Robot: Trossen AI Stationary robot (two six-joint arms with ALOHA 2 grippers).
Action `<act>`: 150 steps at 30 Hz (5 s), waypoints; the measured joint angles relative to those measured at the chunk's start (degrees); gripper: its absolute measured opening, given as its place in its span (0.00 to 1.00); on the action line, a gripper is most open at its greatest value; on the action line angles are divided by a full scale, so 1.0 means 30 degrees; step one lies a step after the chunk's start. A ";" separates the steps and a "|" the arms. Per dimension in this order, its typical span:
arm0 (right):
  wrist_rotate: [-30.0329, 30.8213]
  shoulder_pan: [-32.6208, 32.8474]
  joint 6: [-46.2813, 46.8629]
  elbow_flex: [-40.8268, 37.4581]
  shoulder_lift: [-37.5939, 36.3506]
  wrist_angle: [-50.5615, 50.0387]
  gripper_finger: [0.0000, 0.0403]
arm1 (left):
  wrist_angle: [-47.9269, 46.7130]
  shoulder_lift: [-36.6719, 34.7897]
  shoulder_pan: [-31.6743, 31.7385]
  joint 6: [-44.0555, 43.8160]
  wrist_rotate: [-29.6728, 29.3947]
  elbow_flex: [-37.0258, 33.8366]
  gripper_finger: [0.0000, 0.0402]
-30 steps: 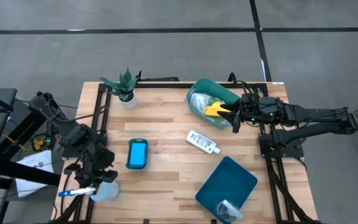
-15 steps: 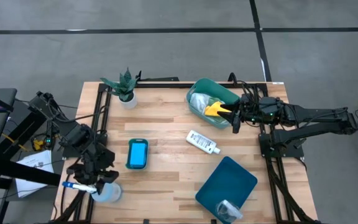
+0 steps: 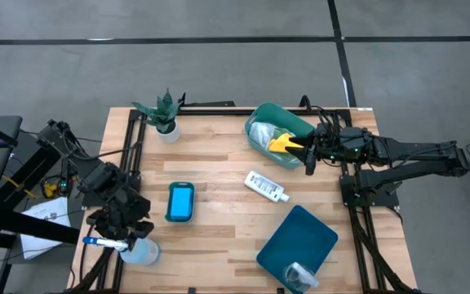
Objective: Pick & Place Kitchen Items
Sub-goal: Put the blue spray bottle into the blue bin
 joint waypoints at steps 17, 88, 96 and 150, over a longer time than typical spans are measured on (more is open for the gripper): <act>-0.0370 0.0000 0.0013 0.0000 0.0000 0.0007 0.49 | -0.0606 -0.0559 0.0141 -0.0758 -0.3866 -0.0022 0.73; -0.0275 -0.1844 0.2513 0.0007 0.0189 -0.0175 0.49 | -0.8687 0.6299 0.0257 2.1827 -0.6684 1.8804 0.58; -0.0335 -0.2069 0.2514 0.0015 0.0628 -0.0358 0.49 | -0.9804 0.7290 -0.2402 2.1539 -0.6238 1.8790 0.58; -0.0880 -0.2011 0.3009 0.0007 0.1005 -0.0579 0.49 | -0.9830 0.5641 -0.4872 1.7974 -0.7823 1.2089 0.66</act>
